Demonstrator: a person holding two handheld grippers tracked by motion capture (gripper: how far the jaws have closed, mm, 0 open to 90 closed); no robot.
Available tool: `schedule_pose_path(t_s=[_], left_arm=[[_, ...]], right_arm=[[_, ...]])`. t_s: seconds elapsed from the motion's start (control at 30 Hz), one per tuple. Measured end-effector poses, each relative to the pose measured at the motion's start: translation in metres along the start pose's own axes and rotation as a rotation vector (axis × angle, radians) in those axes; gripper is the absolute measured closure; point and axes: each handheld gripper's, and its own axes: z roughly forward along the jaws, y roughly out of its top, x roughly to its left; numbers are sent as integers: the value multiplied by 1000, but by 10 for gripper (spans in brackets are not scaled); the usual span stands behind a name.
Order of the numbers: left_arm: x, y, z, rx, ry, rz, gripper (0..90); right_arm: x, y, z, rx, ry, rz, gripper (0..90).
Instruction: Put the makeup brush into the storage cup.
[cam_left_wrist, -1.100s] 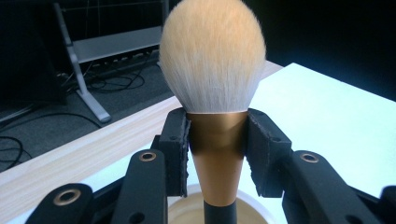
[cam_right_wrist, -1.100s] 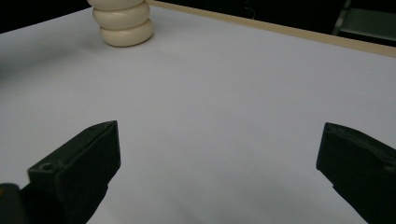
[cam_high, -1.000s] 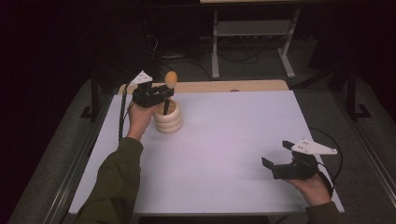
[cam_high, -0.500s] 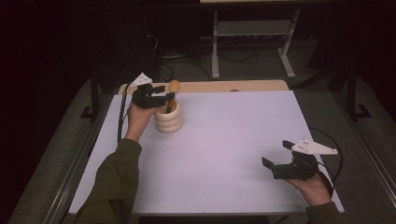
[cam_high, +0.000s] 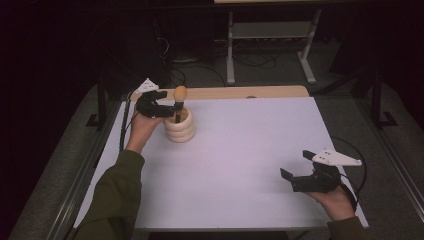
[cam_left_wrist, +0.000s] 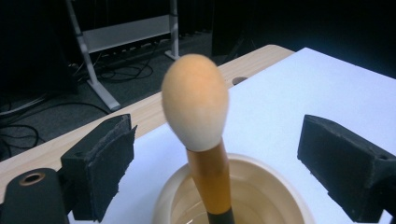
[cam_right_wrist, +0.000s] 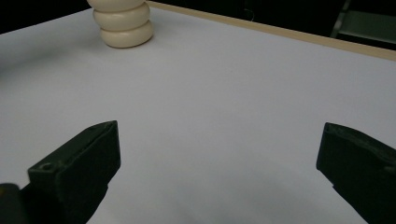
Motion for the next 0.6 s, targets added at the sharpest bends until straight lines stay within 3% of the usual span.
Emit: schedule_pose_path(t_s=[0.27,0.37,0.6], left_arm=[[-3,-2,-13,10,-9,17,77],[-4,-3,-18,18,-23,2,46],[-11,-2,-32,15,-44,25,24]], right_arm=[[0,0,0,0,1,-5,0],[0,0,0,-1,2,-4,0],[0,0,0,-2,2,-5,0]])
